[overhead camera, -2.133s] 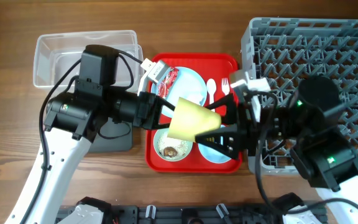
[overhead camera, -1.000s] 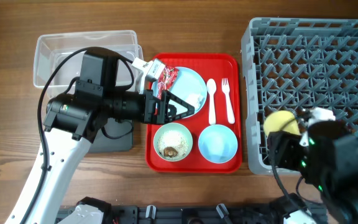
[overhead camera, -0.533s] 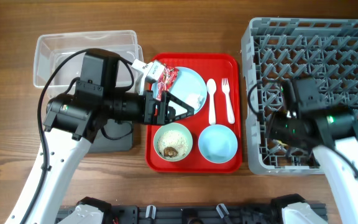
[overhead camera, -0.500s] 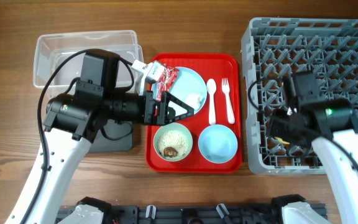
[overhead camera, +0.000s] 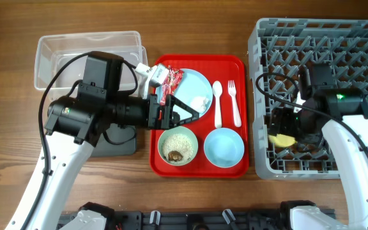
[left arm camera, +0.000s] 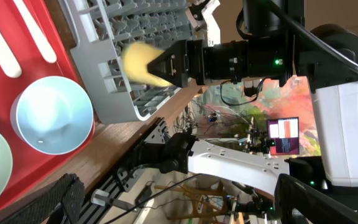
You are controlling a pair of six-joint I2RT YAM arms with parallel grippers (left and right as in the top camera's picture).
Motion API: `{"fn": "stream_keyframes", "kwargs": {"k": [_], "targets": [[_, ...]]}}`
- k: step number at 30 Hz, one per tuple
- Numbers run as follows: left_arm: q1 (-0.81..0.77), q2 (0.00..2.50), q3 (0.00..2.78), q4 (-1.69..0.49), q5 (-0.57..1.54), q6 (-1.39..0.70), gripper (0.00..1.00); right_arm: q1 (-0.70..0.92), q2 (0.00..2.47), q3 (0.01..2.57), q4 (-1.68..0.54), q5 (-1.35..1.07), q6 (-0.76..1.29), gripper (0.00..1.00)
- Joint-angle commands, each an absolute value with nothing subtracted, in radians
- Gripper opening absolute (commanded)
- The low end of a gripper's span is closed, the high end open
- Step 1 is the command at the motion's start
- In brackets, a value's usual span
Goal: Sort waste into correct bins and load items into the dishwasher rack
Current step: 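Lower the yellow cup into the dish rack and open the right gripper, then move the left gripper to the green rice bowl and grasp its rim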
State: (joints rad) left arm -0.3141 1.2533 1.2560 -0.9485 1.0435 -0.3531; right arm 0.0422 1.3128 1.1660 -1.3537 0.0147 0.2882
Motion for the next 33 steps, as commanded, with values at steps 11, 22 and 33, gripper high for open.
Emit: {"fn": "stream_keyframes", "kwargs": {"k": [11,22,33], "targets": [[-0.316,1.165,1.263,-1.012,0.877,-0.328,0.93,0.038,0.938,1.243,-1.212,-0.432,0.232,0.95],[-0.511,1.108,1.188,-1.234,0.122,-0.593,0.8,0.038,0.815,1.242,-1.125,-0.571,0.187,0.9],[-0.839,1.372,1.046,-0.933,0.017,-0.71,0.66,0.038,0.871,1.242,-1.162,-0.57,0.186,0.86]]}}
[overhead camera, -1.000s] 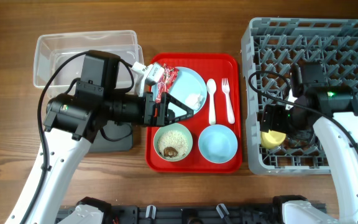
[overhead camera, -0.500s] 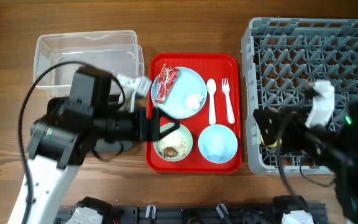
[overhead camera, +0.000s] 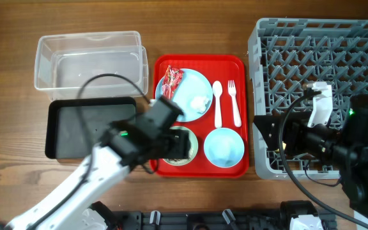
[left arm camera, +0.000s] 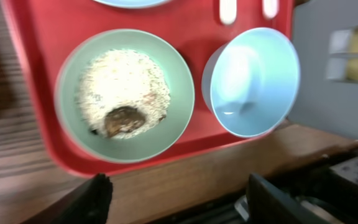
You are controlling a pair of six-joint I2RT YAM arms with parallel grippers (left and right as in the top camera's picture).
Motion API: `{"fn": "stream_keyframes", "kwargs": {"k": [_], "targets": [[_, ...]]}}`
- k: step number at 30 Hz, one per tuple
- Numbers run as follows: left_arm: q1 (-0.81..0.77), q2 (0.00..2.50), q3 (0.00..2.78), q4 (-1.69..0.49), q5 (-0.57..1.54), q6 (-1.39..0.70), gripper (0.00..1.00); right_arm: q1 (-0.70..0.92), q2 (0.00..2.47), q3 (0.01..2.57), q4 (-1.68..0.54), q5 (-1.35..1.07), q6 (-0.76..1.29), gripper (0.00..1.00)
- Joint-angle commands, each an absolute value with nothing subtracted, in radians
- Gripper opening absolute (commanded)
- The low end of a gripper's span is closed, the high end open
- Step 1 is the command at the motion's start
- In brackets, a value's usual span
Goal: Sort waste into correct bins and load items into the dishwasher rack
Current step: 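Move the left gripper to the green rice bowl and grasp its rim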
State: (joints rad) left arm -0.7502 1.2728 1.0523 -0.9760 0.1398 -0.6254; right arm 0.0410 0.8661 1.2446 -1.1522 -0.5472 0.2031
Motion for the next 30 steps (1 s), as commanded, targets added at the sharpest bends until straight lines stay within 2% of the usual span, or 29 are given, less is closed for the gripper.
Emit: {"fn": "stream_keyframes", "kwargs": {"k": [1,4,7,19,24,30], "targets": [[-0.867,1.408,1.046,-0.917,-0.03,-0.73,0.65,0.038,0.872,1.242,-1.165,-0.57,0.185,0.86],[-0.925,1.517,1.046,-0.852,-0.128,-0.768,0.61,0.038,0.878,1.242,-1.166,-0.57,0.186,0.86],[-0.936,1.578,1.046,-0.819,-0.129,-0.793,0.56,0.038,0.88,1.242,-1.169,-0.57,0.187,0.86],[-0.979,1.617,1.046,-0.768,-0.125,-0.794,0.41,0.038,0.88,1.242,-1.171,-0.57,0.194,0.86],[-1.02,1.678,1.046,-0.761,-0.125,-0.794,0.41,0.038,0.88,1.242,-1.171,-0.57,0.194,0.86],[-1.021,1.695,1.046,-0.761,-0.129,-0.794,0.31,0.038,0.88,1.242,-1.171,-0.57,0.195,0.86]]}}
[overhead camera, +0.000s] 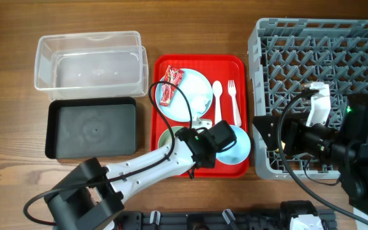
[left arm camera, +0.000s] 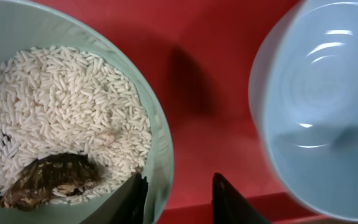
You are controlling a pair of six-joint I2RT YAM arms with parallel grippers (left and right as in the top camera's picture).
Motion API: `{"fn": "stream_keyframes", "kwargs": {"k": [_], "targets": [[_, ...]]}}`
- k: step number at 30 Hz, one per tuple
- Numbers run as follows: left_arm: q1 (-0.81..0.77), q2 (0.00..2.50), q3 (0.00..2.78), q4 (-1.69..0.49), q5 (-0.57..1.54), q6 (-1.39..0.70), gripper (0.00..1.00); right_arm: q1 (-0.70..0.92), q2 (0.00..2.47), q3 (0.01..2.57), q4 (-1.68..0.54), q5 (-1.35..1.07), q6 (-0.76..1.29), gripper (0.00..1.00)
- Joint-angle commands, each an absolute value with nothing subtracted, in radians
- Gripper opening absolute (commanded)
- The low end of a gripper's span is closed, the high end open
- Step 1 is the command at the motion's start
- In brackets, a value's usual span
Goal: Sort waste into correct bins and load items into the dishwasher rack
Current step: 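Move the left gripper to the green rice bowl and grasp its rim, then lift the green bowl over the black tray and tip out the rice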
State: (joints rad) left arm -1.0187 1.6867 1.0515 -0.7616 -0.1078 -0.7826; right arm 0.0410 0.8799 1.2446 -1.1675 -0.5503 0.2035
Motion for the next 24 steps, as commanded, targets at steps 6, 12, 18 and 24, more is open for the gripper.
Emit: {"fn": "stream_keyframes", "kwargs": {"k": [6,12,18,24], "targets": [[-1.021,1.715,1.046,-0.761,-0.165,-0.794,0.27,0.038,0.88,1.242,-1.171,-0.57,0.203,0.86],[-1.021,1.718,1.045,-0.751,-0.223,-0.794,0.24,0.038,0.88,1.242,-1.171,-0.57,0.203,0.86],[-1.021,1.768,1.045,-0.694,-0.222,-0.794,0.04,0.038,0.88,1.242,-1.172,-0.57,0.202,0.85],[-1.009,1.747,1.048,-0.717,-0.226,-0.794,0.04,0.038,0.88,1.242,-1.172,-0.57,0.202,0.85]]}}
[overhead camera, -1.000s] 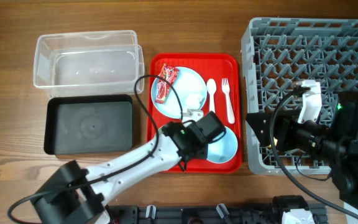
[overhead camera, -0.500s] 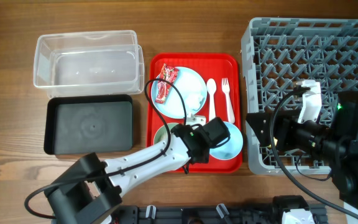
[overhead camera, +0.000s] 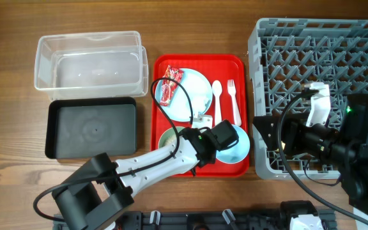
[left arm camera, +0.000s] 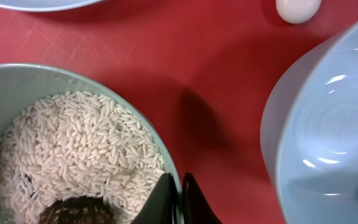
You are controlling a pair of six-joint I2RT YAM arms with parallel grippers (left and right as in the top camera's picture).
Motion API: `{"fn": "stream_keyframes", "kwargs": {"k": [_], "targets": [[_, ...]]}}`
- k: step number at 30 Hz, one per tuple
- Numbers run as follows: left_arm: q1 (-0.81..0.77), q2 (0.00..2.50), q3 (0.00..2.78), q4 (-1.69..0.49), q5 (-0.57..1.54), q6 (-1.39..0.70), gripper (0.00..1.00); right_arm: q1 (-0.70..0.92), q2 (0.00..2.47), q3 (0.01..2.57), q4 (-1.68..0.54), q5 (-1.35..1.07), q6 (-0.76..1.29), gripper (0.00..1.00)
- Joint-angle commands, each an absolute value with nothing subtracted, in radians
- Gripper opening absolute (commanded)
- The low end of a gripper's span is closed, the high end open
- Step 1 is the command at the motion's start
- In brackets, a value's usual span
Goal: Sort waste into correct bins and load items into the dishwasher rack
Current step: 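Lift the green bowl over the black tray and tip out the rice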
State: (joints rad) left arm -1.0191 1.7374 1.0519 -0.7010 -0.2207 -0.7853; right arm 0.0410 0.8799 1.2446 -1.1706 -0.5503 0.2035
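Observation:
A green bowl (left arm camera: pixel 73 149) holding white rice and a dark scrap stands on the red tray (left arm camera: pixel 185 68). My left gripper (left arm camera: pixel 178 186) is shut on its right rim, one finger inside and one outside. In the overhead view the left arm covers most of this bowl (overhead camera: pixel 171 135), and the left gripper (overhead camera: pixel 193 138) sits between it and the empty light blue bowl (overhead camera: pixel 240 145). The grey dishwasher rack (overhead camera: pixel 324 57) stands at the right. My right gripper (overhead camera: pixel 265 133) hangs over the rack's left edge; its jaws do not show.
A blue plate (overhead camera: pixel 193 86) with a red wrapper (overhead camera: pixel 168 86) lies at the tray's back, beside a white spoon (overhead camera: pixel 217 102) and fork (overhead camera: pixel 234 102). A clear bin (overhead camera: pixel 88 61) and a black bin (overhead camera: pixel 91 128) stand to the left.
My left gripper's fingers stood apart on either side of the green bowl's rim; now they are shut on that rim. The right arm has not moved.
First my left arm hung over the tray's left side while my right gripper held a yellow thing over the rack. Then the yellow thing lay in the rack, and my left gripper was open above the green bowl. It then straddled the rim and now grips it.

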Motion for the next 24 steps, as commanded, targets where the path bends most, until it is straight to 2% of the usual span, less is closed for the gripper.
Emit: {"fn": "stream_keyframes", "kwargs": {"k": [1,9,16,21,24], "targets": [[-1.003,1.732,1.051,-0.728,-0.226,-0.794,0.04,0.038,0.88,1.242,-1.172,-0.57,0.202,0.85],[-0.855,1.474,1.14,-0.892,-0.176,-0.742,0.04,0.038,0.88,1.242,-1.171,-0.57,0.203,0.85],[-0.483,1.276,1.14,-0.915,0.102,-0.561,0.04,0.038,0.88,1.242,-1.171,-0.57,0.211,0.84],[-0.199,1.276,1.137,-0.913,0.326,-0.408,0.04,0.038,0.88,1.242,-1.171,-0.57,0.212,0.84],[-0.013,1.31,1.129,-0.908,0.553,-0.313,0.04,0.038,0.88,1.242,-1.172,-0.57,0.213,0.82]]}}
